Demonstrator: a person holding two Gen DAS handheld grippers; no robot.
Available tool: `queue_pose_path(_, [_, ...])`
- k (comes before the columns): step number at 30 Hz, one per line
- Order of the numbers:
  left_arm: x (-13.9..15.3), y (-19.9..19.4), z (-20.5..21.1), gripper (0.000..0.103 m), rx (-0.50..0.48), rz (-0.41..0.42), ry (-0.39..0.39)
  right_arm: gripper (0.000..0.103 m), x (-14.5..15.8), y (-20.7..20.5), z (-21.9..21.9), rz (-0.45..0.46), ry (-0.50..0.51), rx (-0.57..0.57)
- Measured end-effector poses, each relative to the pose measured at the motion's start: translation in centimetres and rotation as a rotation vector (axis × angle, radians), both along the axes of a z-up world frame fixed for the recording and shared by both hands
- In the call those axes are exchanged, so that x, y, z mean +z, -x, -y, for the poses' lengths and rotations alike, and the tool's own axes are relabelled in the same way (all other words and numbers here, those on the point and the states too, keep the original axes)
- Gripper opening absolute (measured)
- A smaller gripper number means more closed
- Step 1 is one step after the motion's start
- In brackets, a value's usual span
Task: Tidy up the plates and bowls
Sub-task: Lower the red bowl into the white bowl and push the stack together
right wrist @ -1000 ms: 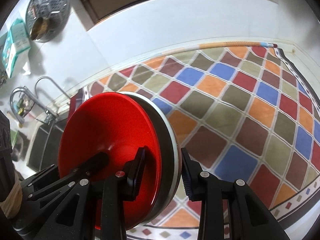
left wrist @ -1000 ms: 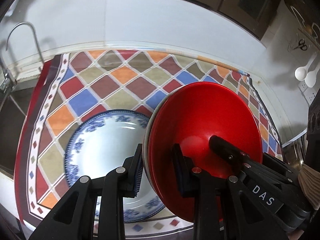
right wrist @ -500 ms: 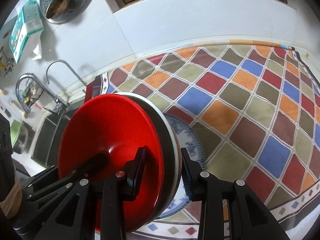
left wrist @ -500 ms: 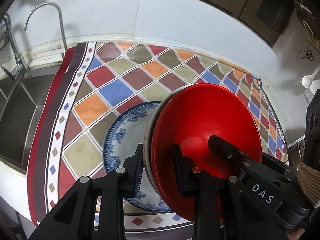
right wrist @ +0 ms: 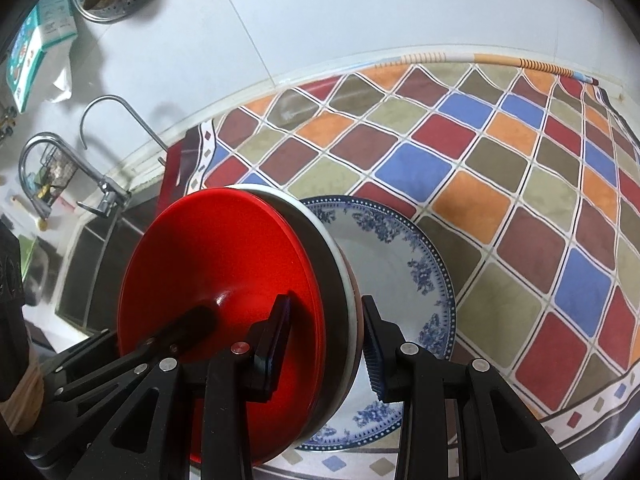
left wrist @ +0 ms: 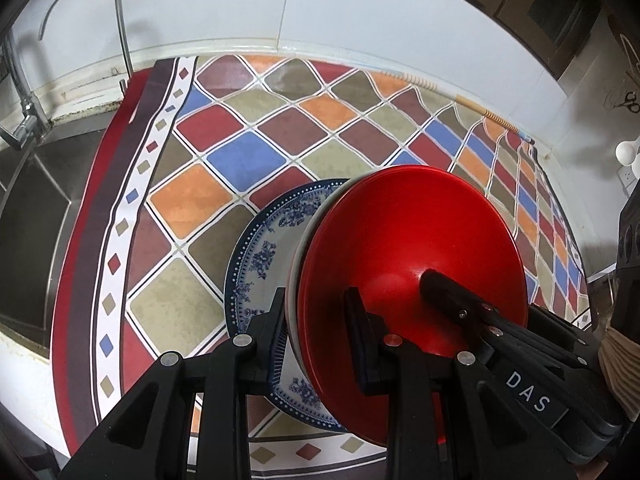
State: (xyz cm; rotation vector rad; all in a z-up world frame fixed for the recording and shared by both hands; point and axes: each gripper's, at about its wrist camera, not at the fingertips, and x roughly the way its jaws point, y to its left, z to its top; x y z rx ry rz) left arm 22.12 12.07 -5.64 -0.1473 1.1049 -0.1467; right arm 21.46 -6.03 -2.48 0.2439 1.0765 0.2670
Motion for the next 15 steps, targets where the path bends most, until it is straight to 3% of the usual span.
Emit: queue_pose_path(15, [-1.7,-1.8,0.8,0.027,-0.031,-0.044,-0.001,0.035,-2.3,-1.4,0.3,-0.055,0.021,-0.034])
